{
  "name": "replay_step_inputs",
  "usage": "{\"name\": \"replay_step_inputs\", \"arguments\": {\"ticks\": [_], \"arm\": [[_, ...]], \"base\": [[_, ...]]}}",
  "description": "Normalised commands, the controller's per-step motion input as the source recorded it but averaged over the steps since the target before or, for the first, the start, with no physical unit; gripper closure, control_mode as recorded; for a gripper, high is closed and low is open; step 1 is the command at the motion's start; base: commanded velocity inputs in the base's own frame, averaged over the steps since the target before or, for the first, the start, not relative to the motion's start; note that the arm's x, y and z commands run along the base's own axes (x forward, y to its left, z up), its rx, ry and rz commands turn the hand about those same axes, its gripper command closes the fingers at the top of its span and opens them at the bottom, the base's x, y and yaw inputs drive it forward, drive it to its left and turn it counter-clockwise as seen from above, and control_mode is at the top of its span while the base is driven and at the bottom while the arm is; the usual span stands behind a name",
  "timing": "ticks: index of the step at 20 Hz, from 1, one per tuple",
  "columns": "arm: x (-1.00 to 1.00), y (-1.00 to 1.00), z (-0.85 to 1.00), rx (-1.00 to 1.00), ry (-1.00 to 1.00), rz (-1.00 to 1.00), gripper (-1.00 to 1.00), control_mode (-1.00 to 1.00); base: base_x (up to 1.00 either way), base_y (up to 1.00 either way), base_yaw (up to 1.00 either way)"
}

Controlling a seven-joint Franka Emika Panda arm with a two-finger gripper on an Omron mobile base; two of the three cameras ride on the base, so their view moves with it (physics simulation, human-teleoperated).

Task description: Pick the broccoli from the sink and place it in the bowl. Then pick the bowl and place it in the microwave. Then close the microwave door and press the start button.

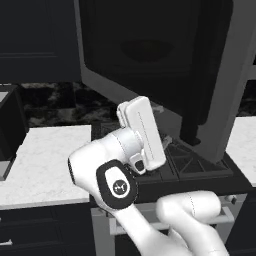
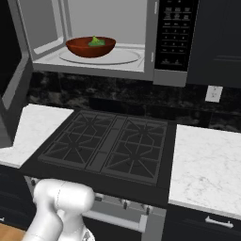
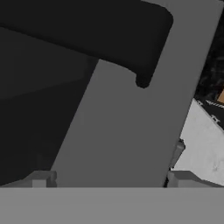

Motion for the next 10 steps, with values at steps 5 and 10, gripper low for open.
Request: {"name": "replay_step_inputs", "arguments": {"ticks": [5, 10], "arm": [[0.05, -0.93, 0.03, 0.22, 0.00, 0.30, -1.00, -1.00], [0.31, -0.78, 0.03, 0.18, 0.00, 0.36, -1.00, -1.00]], "base": [[0.00, 0.00, 0.00], [0.00, 0.00, 0.00]]}}
